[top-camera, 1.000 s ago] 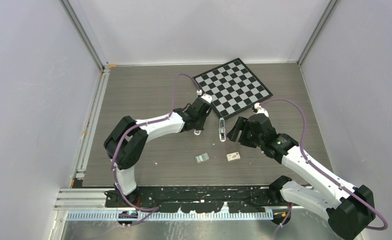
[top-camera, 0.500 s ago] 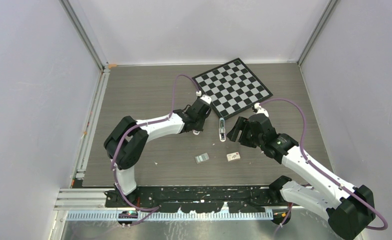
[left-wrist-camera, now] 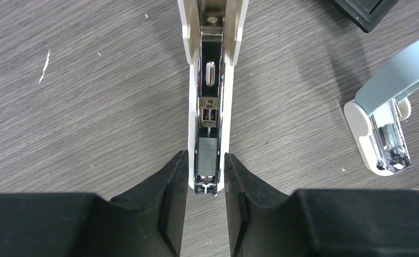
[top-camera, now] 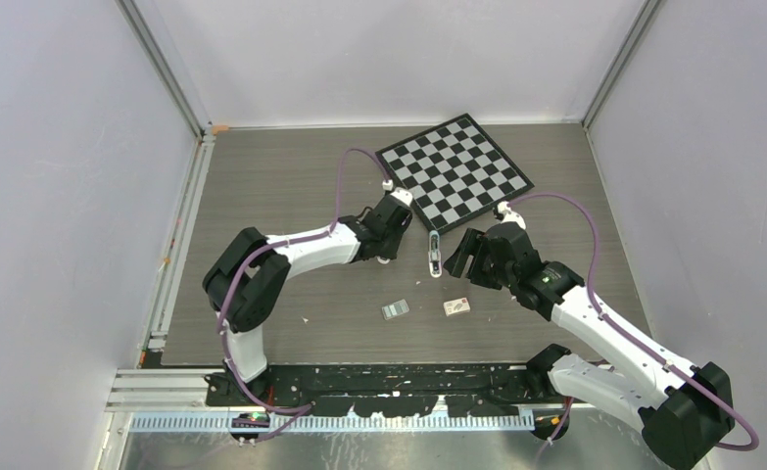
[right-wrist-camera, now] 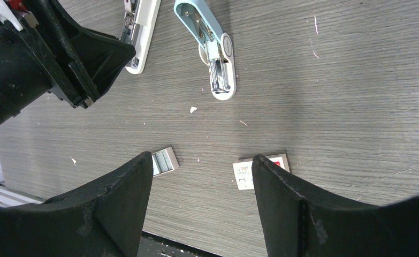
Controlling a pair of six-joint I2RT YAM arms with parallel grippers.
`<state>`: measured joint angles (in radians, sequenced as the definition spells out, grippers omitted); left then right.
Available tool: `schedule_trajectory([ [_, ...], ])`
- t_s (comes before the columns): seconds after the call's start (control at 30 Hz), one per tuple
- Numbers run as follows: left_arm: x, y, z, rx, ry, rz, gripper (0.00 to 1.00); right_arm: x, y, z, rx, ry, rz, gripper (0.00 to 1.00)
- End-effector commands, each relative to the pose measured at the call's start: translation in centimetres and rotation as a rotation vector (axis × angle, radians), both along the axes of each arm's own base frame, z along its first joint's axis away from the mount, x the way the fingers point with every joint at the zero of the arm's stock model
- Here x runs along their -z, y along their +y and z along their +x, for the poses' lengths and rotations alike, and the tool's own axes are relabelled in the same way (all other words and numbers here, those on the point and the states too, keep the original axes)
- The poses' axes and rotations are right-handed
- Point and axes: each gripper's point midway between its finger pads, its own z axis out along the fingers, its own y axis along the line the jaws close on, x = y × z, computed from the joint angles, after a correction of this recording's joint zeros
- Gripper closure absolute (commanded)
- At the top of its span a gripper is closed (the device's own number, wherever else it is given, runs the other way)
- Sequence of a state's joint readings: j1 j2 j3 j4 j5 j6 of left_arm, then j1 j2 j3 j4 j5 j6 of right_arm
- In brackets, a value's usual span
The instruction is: Load the staples into the stapler
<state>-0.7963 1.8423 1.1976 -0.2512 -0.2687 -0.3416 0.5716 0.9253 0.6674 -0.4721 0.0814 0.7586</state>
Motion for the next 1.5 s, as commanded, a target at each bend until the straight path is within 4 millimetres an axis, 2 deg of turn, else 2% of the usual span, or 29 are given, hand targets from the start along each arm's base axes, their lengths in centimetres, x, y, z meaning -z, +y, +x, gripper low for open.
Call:
schedule_trajectory([
  [0.0,-3.7,-0.4,0.3,-0.024,-0.054,-0.094,0.66,-1.7,0.3,1.1,0.020,-0.056,0.030,0.28],
  [0.2,-6.2,0.6,0.3,-0.082,-0.080,-0.147,0.60,-2.3,1.1,1.9,0.018,-0.066,0.059,0.28],
  [0.33,-7.0,1.7,-0.1,-0.115,-0.087,-0.236,0.54,-3.5,2.5,4.2,-0.003,-0.100,0.057,0.27],
  [0.43,-6.4,2.5,0.0,-0.155,-0.057,-0.309,0.51,-5.0,3.6,6.9,-0.019,-0.135,0.039,0.27],
  [0.5,-5.6,2.2,-0.3,-0.165,-0.008,-0.373,0.53,-5.8,4.5,8.7,-0.034,-0.157,0.030,0.27],
  [0.6,-5.0,1.6,-0.3,-0.182,0.018,-0.459,0.56,-5.9,5.8,11.5,-0.074,-0.180,0.022,0.27],
  [0.7,-4.7,0.9,-0.1,-0.166,0.014,-0.491,0.59,-5.6,6.9,13.6,-0.142,-0.176,0.007,0.28],
  [0.83,-3.2,1.0,0.2,-0.163,0.037,-0.463,0.64,-4.4,8.2,16.2,-0.232,-0.163,-0.048,0.27],
  [1.0,-2.0,1.1,0.6,-0.164,0.052,-0.456,0.66,-2.7,9.2,18.6,-0.293,-0.125,-0.084,0.30],
  [1.2,-0.9,1.4,0.5,-0.166,0.061,-0.431,0.70,-0.9,10.1,20.1,-0.348,-0.077,-0.063,0.35],
  [1.3,-0.7,1.5,0.5,-0.165,0.063,-0.429,0.72,-0.5,10.6,20.0,-0.390,-0.066,-0.032,0.43],
  [1.47,0.2,1.6,0.6,-0.165,0.078,-0.414,0.78,-0.4,11.5,18.9,-0.482,-0.046,-0.001,0.50],
])
